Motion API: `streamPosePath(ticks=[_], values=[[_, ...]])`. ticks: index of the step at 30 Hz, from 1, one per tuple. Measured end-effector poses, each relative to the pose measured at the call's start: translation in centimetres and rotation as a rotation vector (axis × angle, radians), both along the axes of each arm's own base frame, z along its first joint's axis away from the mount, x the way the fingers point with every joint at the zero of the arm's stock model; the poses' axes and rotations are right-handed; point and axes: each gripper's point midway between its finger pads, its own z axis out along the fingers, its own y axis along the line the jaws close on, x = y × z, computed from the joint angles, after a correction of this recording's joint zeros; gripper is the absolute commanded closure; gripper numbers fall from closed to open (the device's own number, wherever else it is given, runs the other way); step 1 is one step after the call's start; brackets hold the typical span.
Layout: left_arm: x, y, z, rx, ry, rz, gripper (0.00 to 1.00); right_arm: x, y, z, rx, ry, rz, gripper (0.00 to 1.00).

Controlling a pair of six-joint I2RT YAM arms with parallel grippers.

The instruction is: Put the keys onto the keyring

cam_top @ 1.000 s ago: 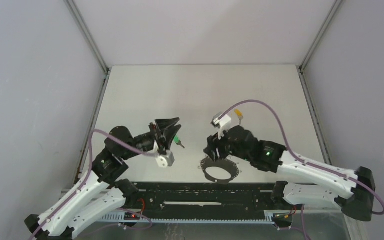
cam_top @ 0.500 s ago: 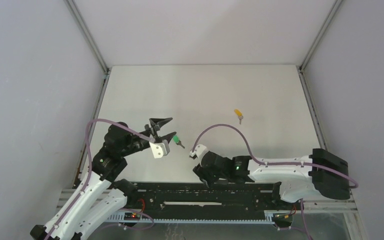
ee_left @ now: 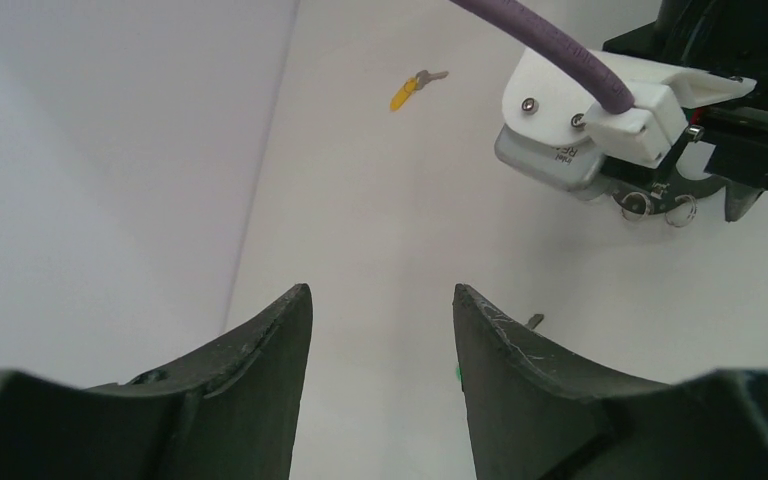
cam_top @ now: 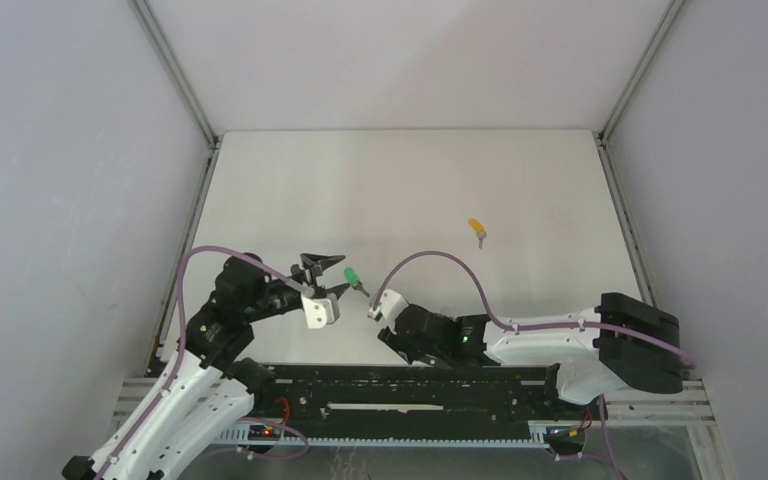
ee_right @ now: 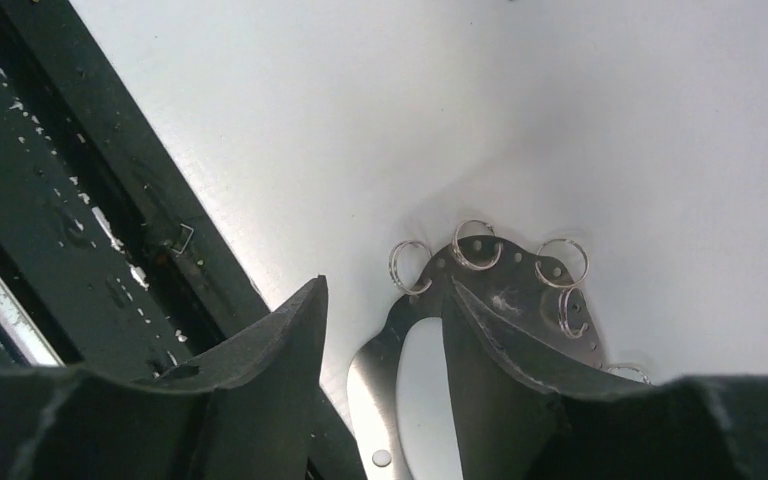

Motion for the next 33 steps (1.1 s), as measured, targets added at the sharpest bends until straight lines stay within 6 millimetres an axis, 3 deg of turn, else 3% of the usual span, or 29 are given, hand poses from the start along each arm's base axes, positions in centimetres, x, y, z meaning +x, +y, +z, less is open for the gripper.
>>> streamPosePath(ticks=[20, 33], values=[[0.0, 0.1, -0.7, 0.015, 0.026, 0.003, 0.41, 0.8, -0.3, -3.1, -0.09, 0.001, 0.059, 0.6], [-0.1, 0.1, -0.7, 0.01, 0.035, 0.005, 0.41, 1.7, -0.2, -3.5, -0.104, -0.036, 0.058, 0.95]])
